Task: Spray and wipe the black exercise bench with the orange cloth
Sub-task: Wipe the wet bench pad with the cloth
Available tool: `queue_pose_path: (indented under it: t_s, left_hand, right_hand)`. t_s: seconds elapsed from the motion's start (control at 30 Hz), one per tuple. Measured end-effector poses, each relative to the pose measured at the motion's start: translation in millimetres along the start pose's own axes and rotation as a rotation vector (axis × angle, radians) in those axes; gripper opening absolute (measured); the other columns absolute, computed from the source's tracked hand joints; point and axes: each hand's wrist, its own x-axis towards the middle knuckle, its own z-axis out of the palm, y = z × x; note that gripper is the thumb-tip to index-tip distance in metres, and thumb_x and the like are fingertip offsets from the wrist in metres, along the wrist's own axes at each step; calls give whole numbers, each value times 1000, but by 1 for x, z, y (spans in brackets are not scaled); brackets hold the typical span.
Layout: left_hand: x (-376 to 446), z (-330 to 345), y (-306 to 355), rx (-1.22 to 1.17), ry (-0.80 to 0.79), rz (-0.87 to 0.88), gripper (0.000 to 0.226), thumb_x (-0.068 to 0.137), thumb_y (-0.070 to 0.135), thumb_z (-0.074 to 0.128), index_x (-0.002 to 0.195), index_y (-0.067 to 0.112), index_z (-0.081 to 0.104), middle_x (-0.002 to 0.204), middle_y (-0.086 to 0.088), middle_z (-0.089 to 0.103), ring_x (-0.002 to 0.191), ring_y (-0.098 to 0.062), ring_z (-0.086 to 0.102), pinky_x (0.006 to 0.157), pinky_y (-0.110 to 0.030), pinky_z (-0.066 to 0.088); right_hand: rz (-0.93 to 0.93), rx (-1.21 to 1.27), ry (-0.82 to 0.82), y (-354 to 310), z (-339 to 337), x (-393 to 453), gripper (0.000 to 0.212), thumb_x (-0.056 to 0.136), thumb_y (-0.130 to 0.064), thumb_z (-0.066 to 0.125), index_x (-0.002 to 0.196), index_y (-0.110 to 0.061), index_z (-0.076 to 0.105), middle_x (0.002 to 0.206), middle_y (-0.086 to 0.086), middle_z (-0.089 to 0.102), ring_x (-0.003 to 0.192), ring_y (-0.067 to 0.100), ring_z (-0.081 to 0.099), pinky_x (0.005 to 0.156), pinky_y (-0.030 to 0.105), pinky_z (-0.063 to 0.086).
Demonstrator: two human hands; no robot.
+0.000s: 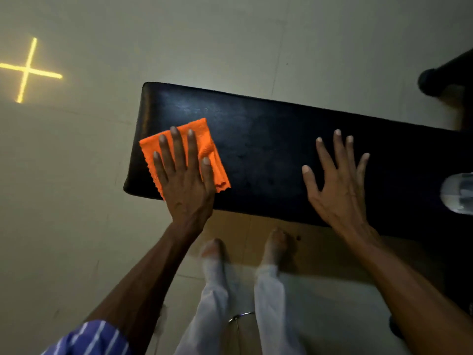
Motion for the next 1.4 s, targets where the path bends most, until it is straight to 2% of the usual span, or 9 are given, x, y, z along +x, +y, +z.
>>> queue_pose_path:
  t_s: [0.17,0.23,0.33,0.43,0.67,0.77,0.97,1.2,1.4]
  left_hand:
    - [-50,3,35,-49,-137,367,61,111,42,31,166,19,18,175,-11,10,163,-34,5,129,-58,14]
    - [-42,3,31,-66,-141,433,61,111,42,31,166,20,20,175,-8,12,163,-31,7,130,-55,14]
    - [-8,0,16,-43,-69,245,60,111,44,30,165,18,23,174,-7,18,163,-26,12,130,-52,17]
    - [2,3,26,0,-66,123,61,111,44,26,167,21,17,176,-5,12,163,-28,6,131,-53,13]
    - [-67,15,84,-63,-145,376,62,109,39,29,167,21,16,176,-7,10,163,-30,3,130,-57,12]
    - [-63,17,91,-54,-160,450,60,111,41,26,167,22,17,176,-5,11,163,-29,4,130,-56,15]
    - [-29,21,95,-1,-99,300,60,110,41,26,167,25,16,176,-5,9,163,-28,5,131,-54,12]
    - [-66,17,118,-54,-206,456,62,111,42,27,167,19,15,176,-10,6,163,-31,1,130,-57,11]
    - [-36,-15,63,-68,-226,417,65,109,47,30,166,18,19,176,-8,9,163,-28,2,132,-52,6]
  right_hand:
    - [24,-15,-11,25,-3,-16,68,108,-54,32,168,-23,23,180,10,5,167,32,0,132,65,1]
    - [8,-16,-13,31,0,-17,68,108,-54,33,169,-25,21,180,9,4,167,31,0,132,66,2]
    - [-12,-4,-1,36,5,-16,69,108,-55,34,169,-26,20,180,8,3,167,30,0,132,65,2]
    - [-21,5,9,41,7,-17,69,109,-56,34,169,-27,19,180,8,3,167,30,-1,133,63,1]
    - [-3,25,32,65,-1,-15,66,110,-54,33,169,-26,21,180,9,3,167,32,-2,132,64,-2]
    - [-14,33,22,77,-3,-17,66,111,-51,33,169,-25,20,180,9,2,167,32,-2,132,64,0]
    - [-33,30,39,78,1,-18,65,111,-51,32,170,-25,18,180,10,2,167,33,-2,133,61,-3]
    - [-33,50,-26,79,-10,-17,66,112,-49,35,170,-24,16,180,9,-2,167,31,-6,133,63,0]
    - [13,172,4,42,-19,-24,62,112,-39,42,167,-15,28,179,12,9,167,30,0,134,59,4]
